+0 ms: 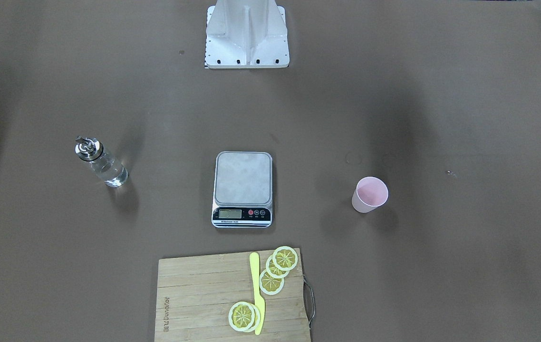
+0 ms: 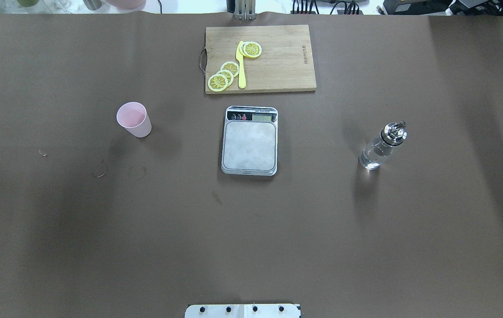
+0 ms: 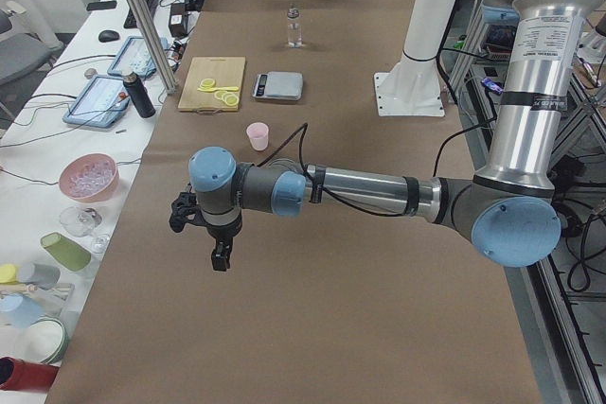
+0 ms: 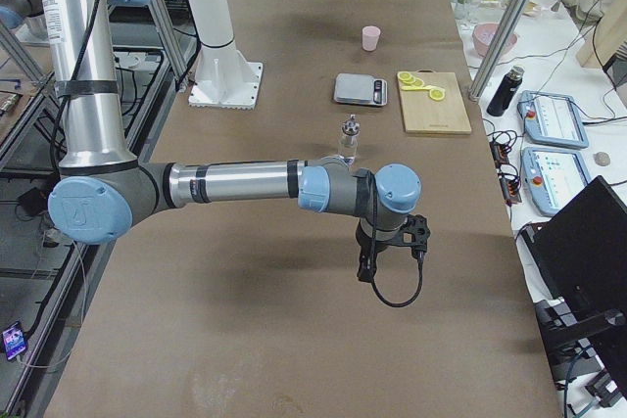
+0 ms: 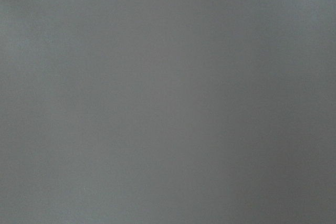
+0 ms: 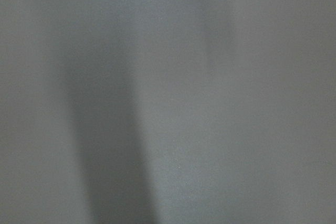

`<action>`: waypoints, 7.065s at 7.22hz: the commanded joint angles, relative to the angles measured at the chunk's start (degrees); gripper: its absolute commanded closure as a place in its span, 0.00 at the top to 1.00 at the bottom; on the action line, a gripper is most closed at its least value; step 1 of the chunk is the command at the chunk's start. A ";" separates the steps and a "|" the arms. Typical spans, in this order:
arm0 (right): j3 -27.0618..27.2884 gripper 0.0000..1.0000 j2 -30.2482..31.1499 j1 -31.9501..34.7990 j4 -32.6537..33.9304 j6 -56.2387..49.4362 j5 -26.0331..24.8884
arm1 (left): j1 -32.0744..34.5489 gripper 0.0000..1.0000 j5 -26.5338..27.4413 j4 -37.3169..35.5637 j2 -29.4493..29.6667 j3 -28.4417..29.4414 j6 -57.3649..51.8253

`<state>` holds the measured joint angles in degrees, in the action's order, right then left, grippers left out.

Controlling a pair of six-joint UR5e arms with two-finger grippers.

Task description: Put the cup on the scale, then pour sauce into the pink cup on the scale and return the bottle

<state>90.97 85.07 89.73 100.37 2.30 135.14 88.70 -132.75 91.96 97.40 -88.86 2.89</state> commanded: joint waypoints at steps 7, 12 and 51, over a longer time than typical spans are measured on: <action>0.00 1.00 -0.08 -0.09 0.09 -0.01 0.13 | -0.29 0.98 -0.05 1.91 1.83 0.00 0.01; 0.09 1.00 0.09 -0.17 0.00 -0.01 0.30 | -12.02 0.98 -0.40 1.03 9.72 -6.74 30.22; 3.07 1.00 -2.10 -1.84 -1.23 0.42 4.08 | -52.67 0.99 18.15 -1.08 46.74 5.92 83.68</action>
<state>93.56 83.65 87.95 99.13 2.59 138.99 35.90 -114.80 90.95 144.14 -80.87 86.92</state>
